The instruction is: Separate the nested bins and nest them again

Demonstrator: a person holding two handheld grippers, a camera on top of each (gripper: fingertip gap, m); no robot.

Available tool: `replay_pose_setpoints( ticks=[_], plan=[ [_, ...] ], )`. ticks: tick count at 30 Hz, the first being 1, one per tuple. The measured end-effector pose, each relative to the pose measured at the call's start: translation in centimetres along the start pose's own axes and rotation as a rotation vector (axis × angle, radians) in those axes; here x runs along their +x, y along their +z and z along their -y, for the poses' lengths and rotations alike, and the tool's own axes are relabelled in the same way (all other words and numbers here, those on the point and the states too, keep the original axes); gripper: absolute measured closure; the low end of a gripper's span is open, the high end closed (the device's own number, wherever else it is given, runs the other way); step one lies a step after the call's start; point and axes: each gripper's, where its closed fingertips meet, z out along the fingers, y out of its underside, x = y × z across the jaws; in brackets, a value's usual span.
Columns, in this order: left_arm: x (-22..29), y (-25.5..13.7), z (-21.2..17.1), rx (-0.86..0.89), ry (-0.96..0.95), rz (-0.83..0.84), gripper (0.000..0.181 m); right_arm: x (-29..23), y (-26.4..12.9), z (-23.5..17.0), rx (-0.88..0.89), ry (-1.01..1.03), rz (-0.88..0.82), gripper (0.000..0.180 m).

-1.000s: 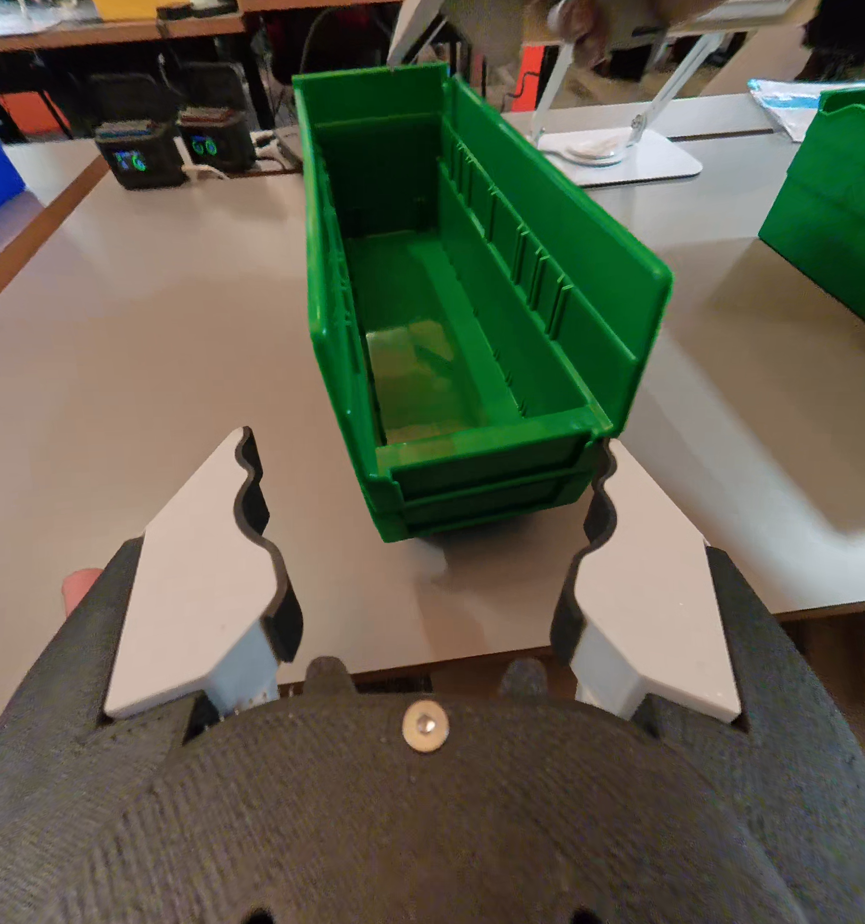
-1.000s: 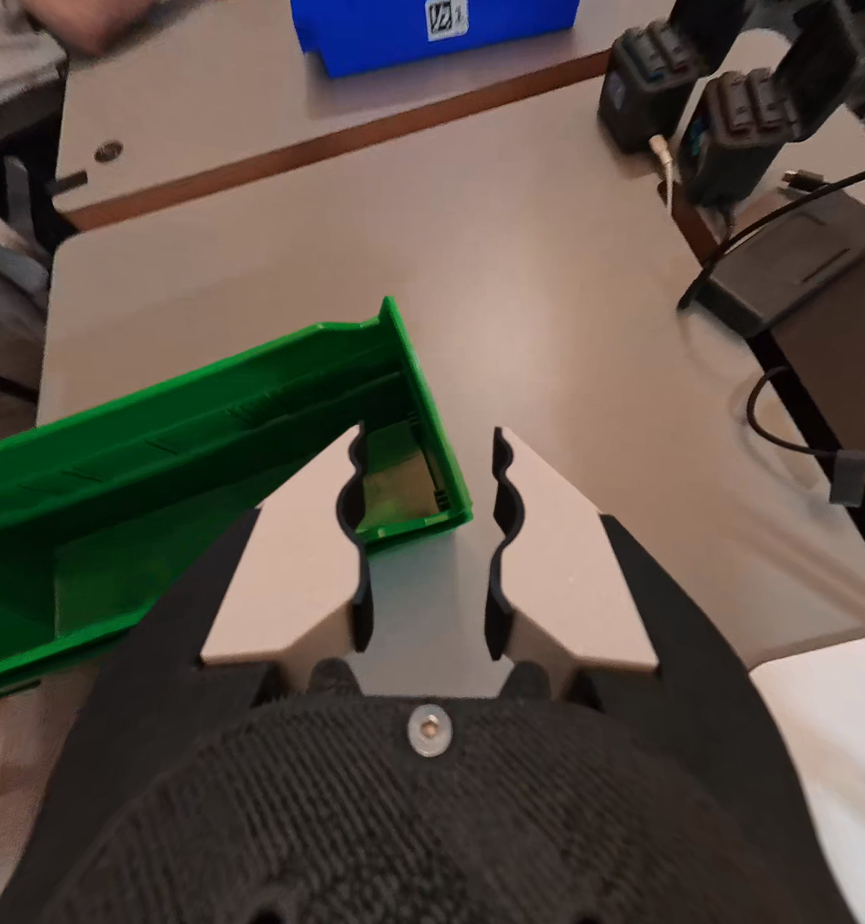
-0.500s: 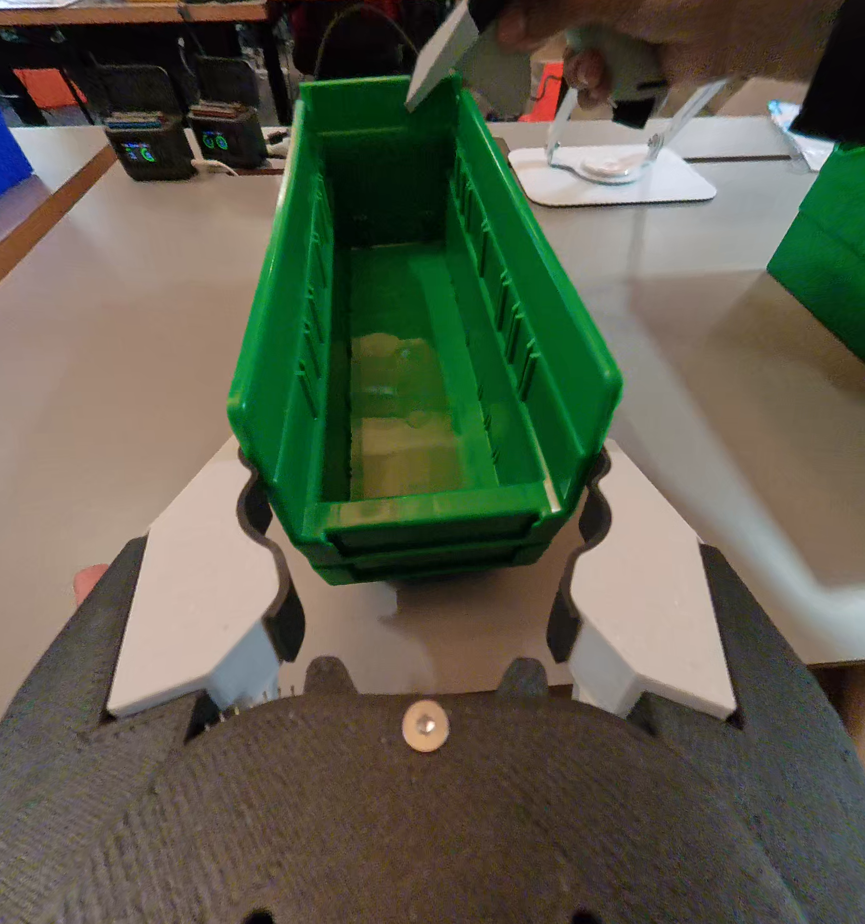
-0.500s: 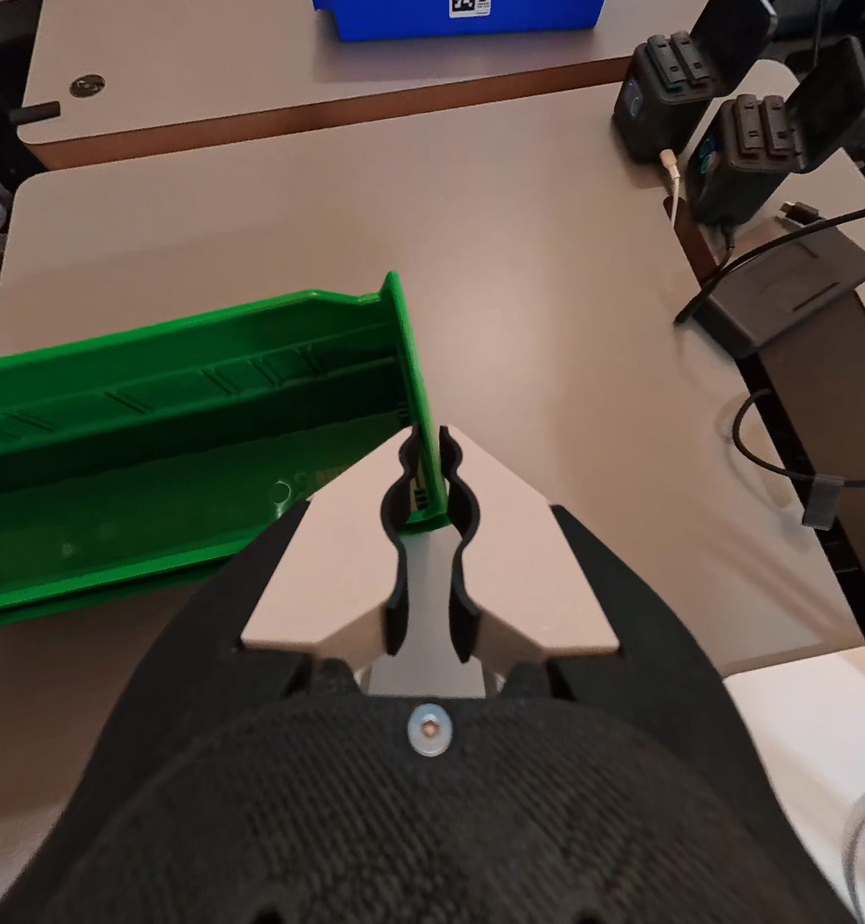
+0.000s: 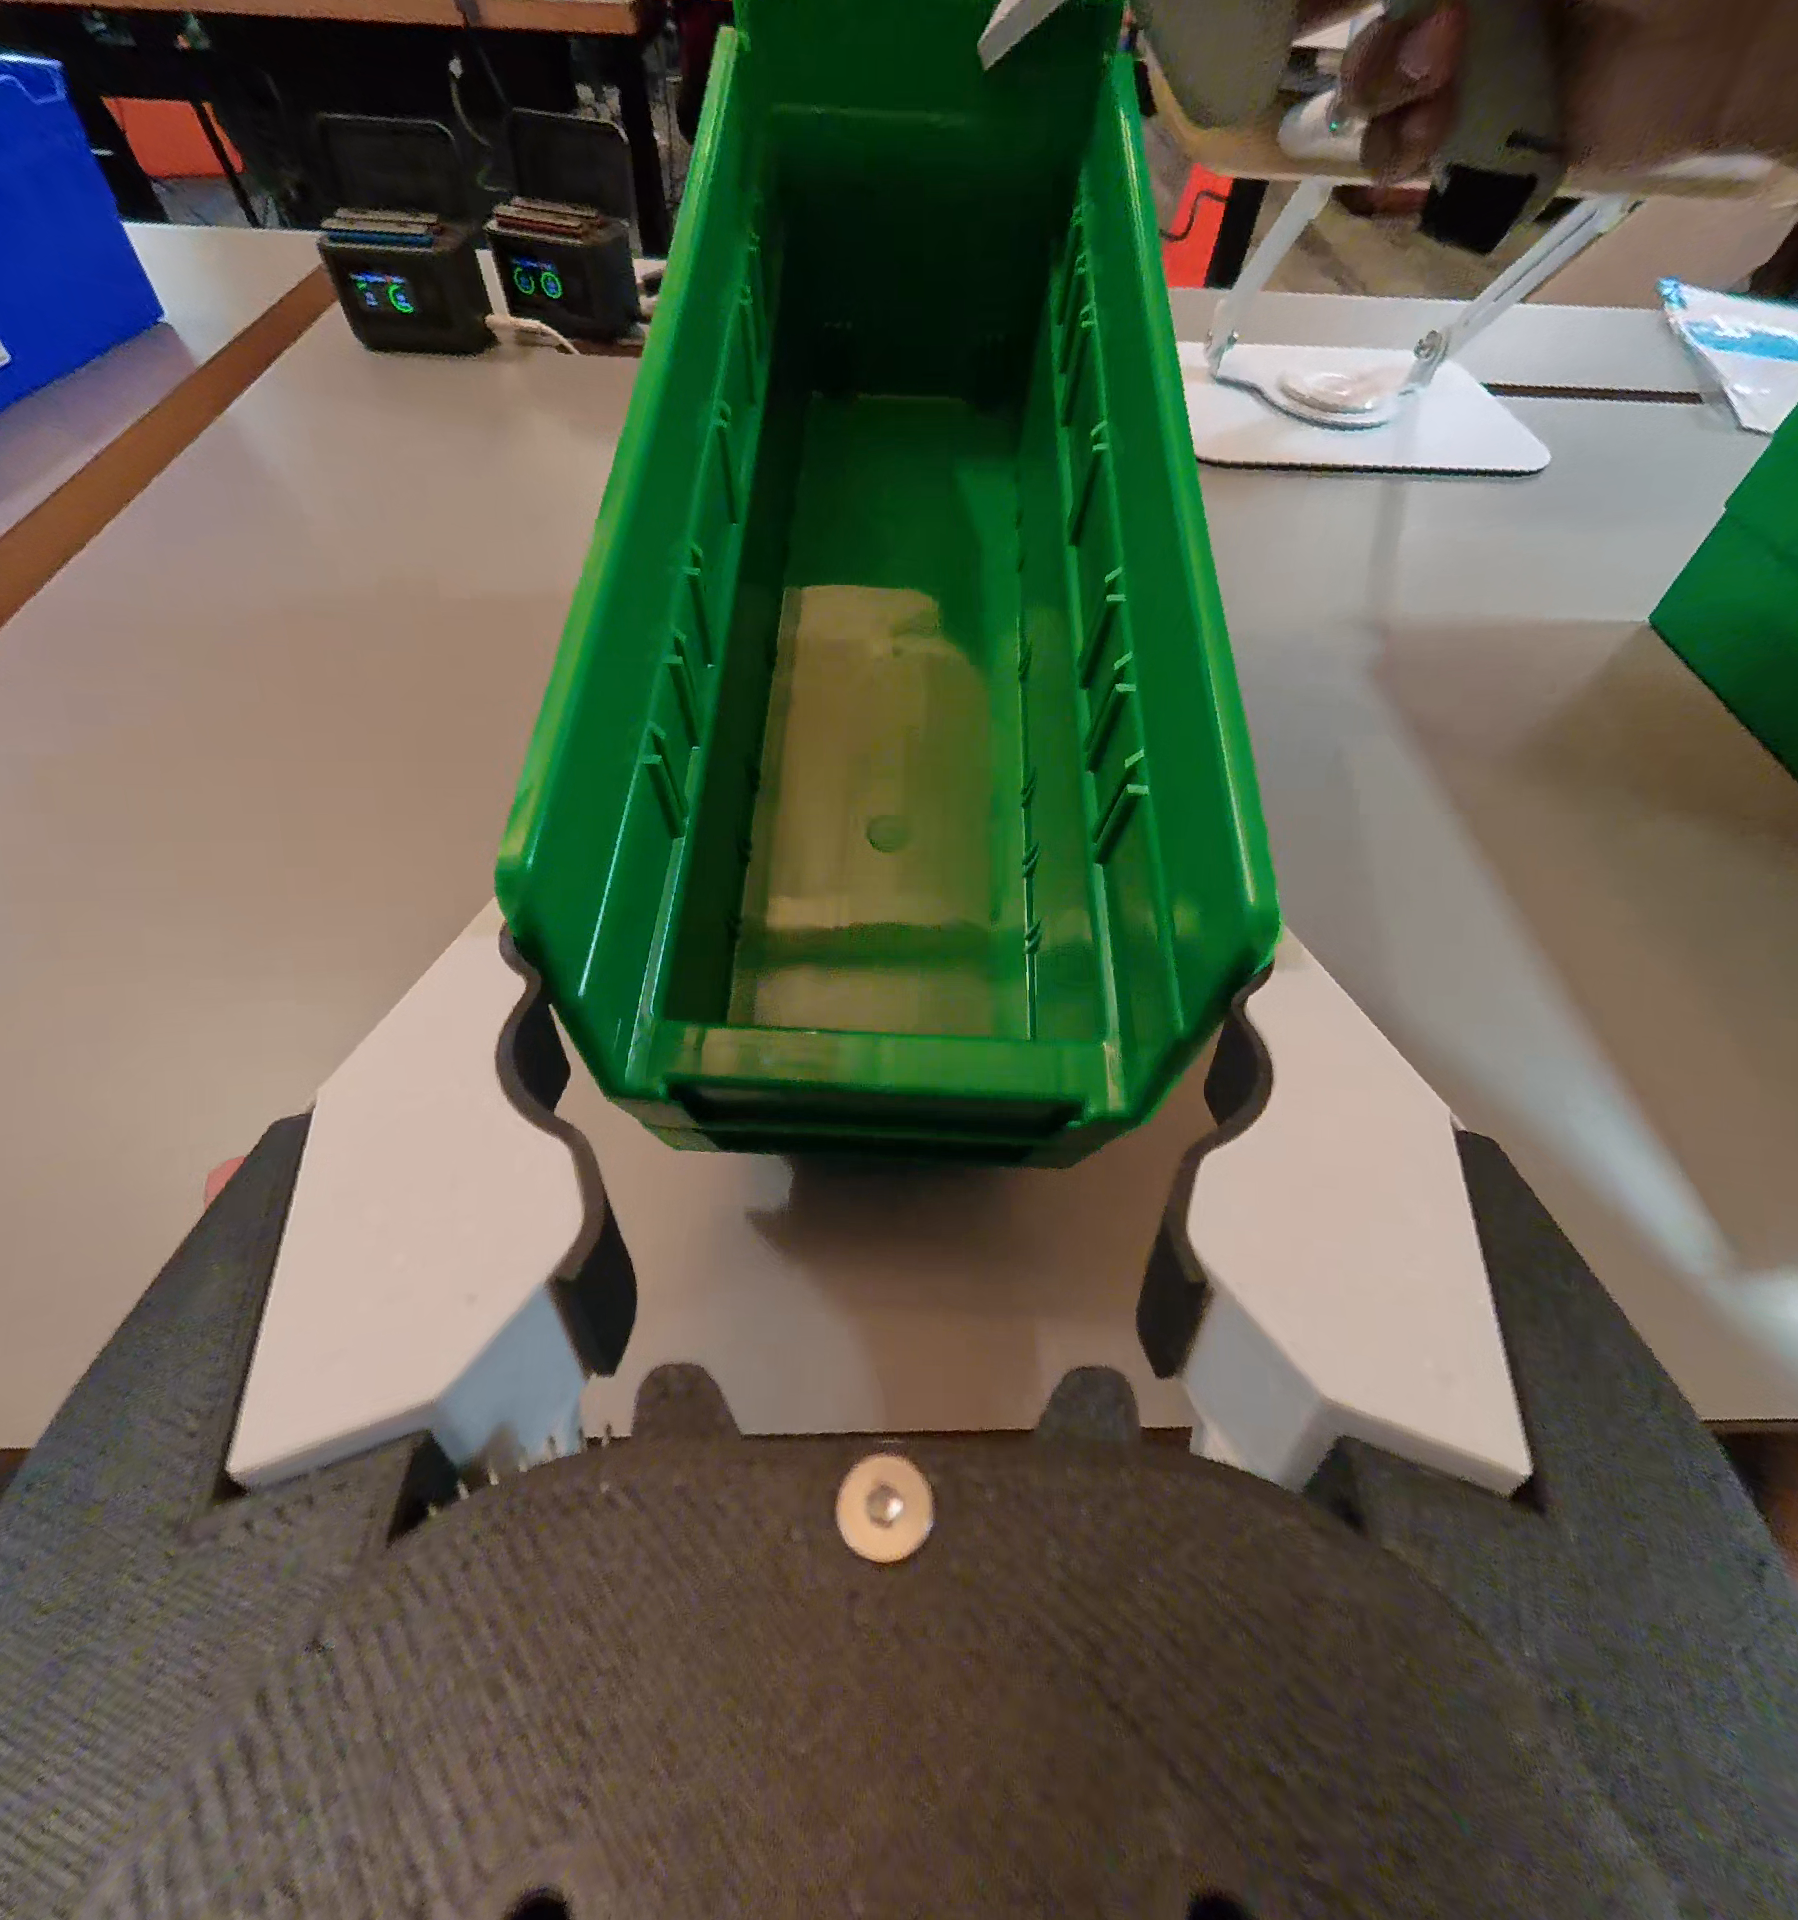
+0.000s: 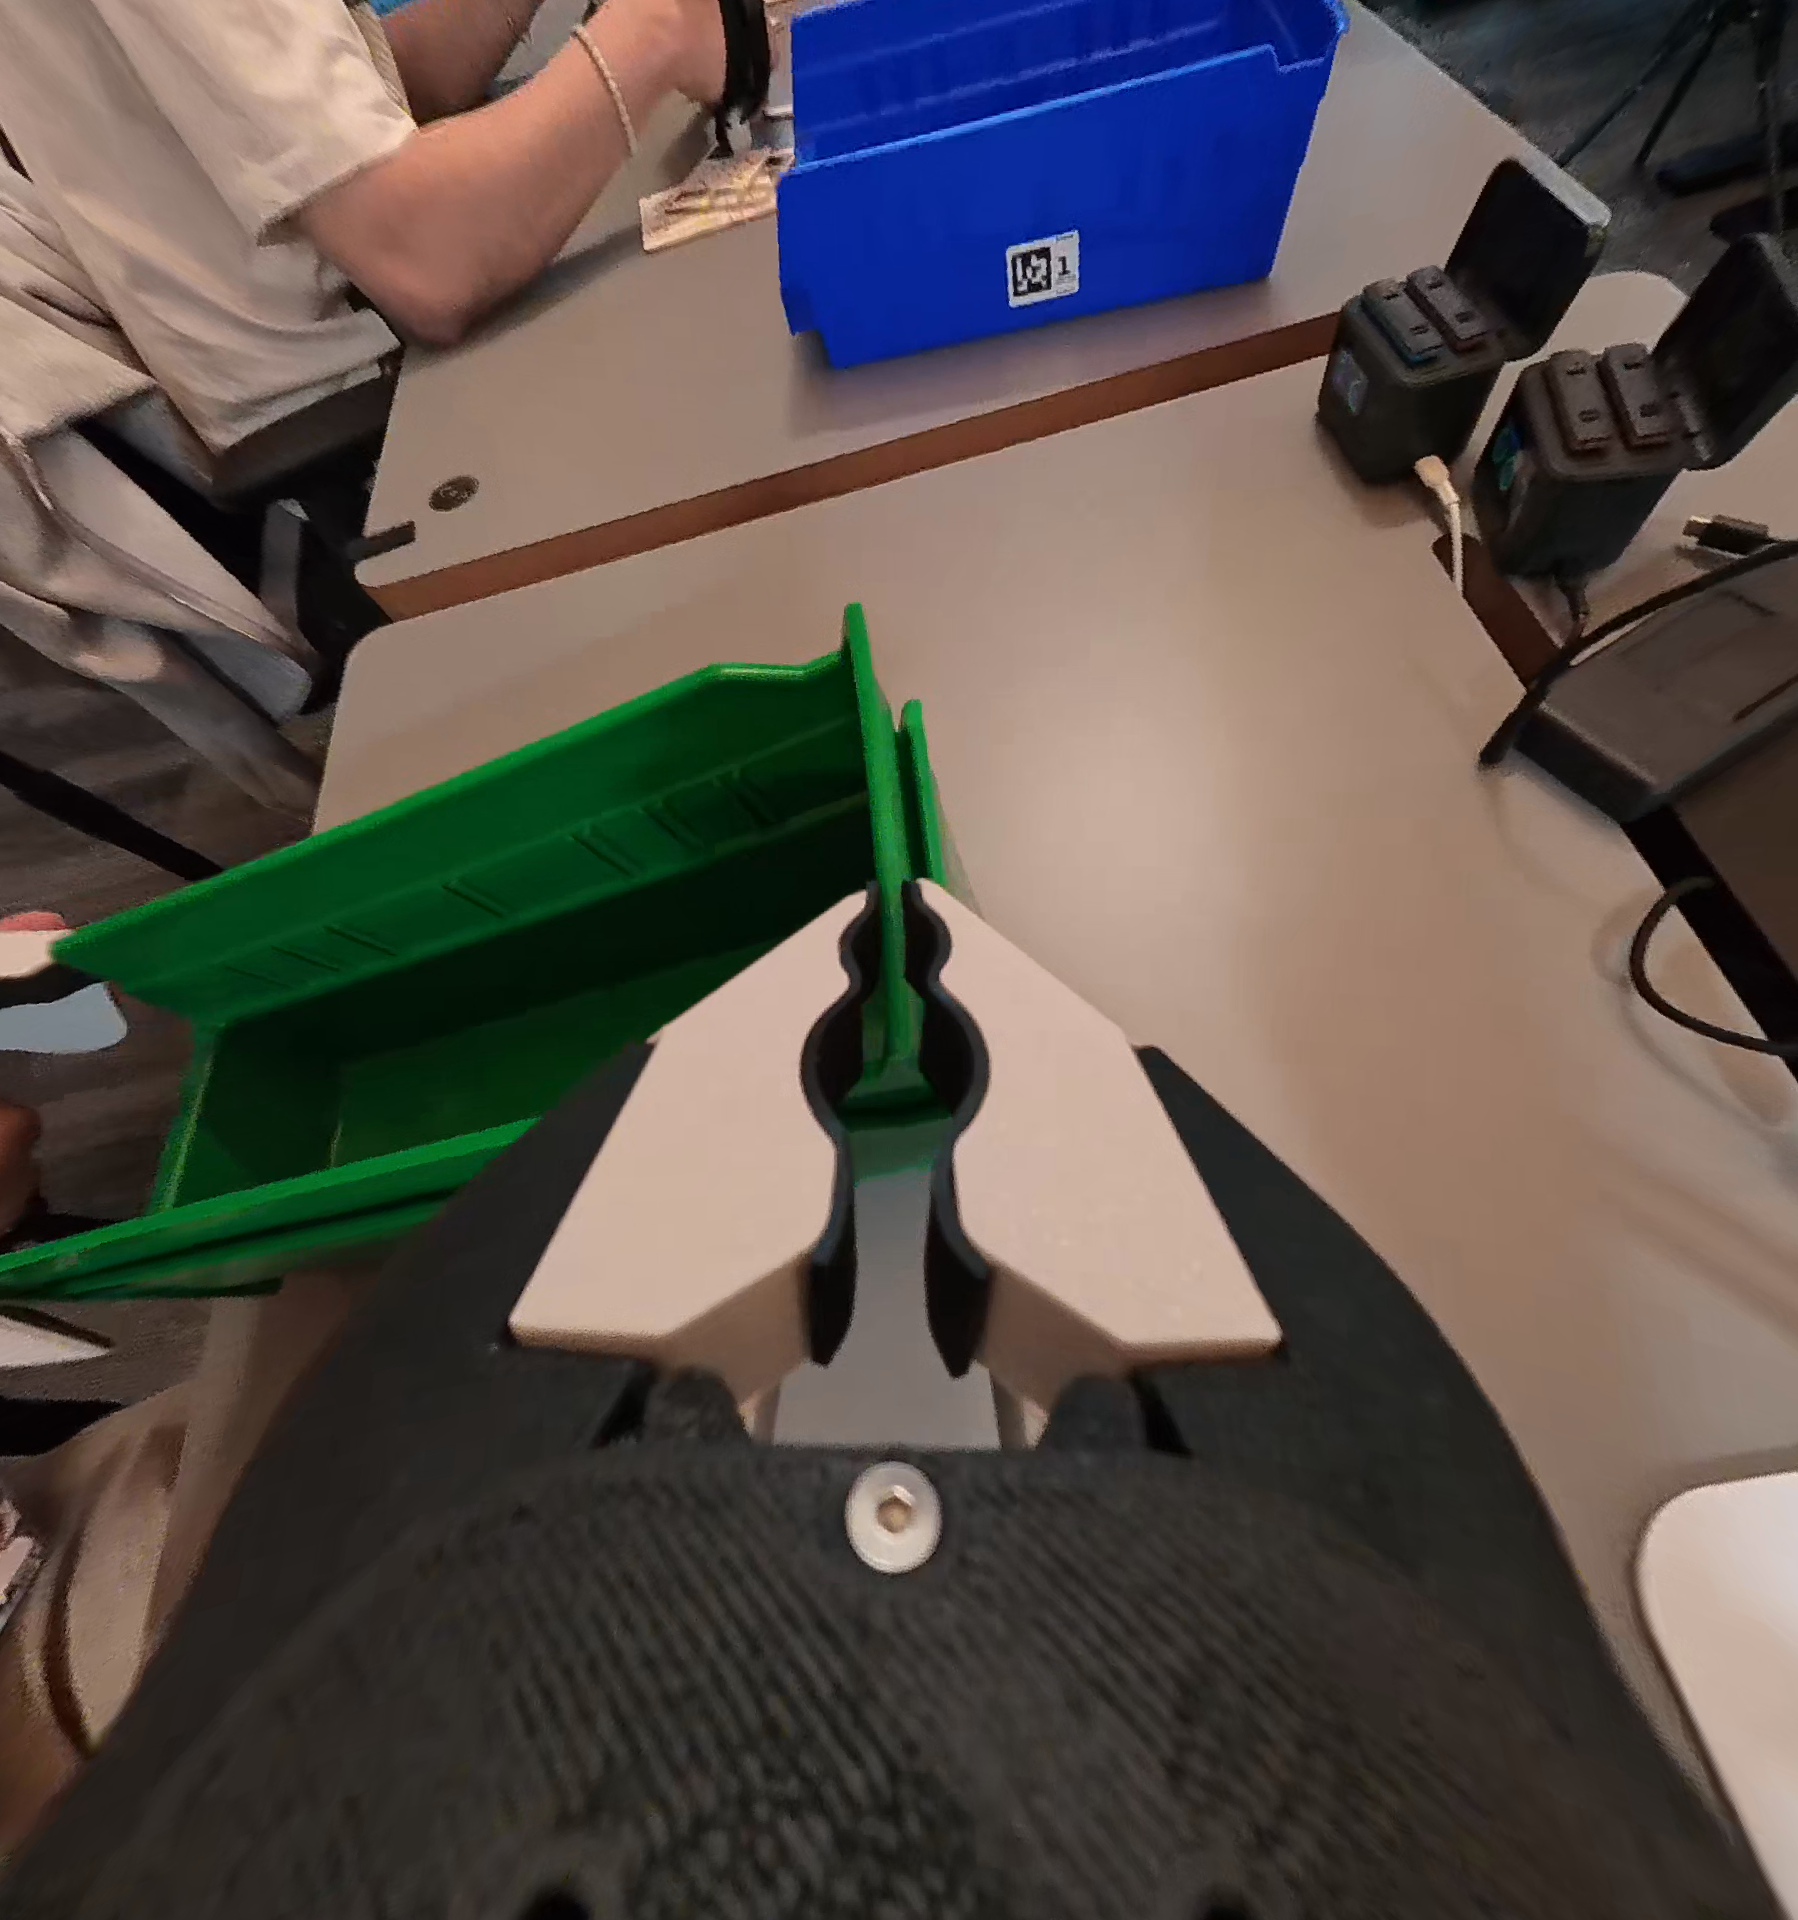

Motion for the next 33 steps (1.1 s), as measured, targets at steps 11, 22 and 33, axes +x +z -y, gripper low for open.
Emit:
replay_pose_setpoints(
  ticks=[11,22,33],
  plan=[
    [-0.1,-0.9,0.3,0.035,0.025,-0.007,0.056,0.6,1.5,-3.6,-0.068,0.000,-0.024,0.177],
    [-0.1,-1.3,0.3,0.053,0.039,-0.011,0.057,-10.1,-0.7,-4.7,-0.320,-0.665,0.265,0.078],
    [-0.1,-1.3,0.4,0.053,0.044,-0.012,0.058,-16.3,3.3,-8.7,-0.837,-1.301,0.378,0.050]
  ],
)
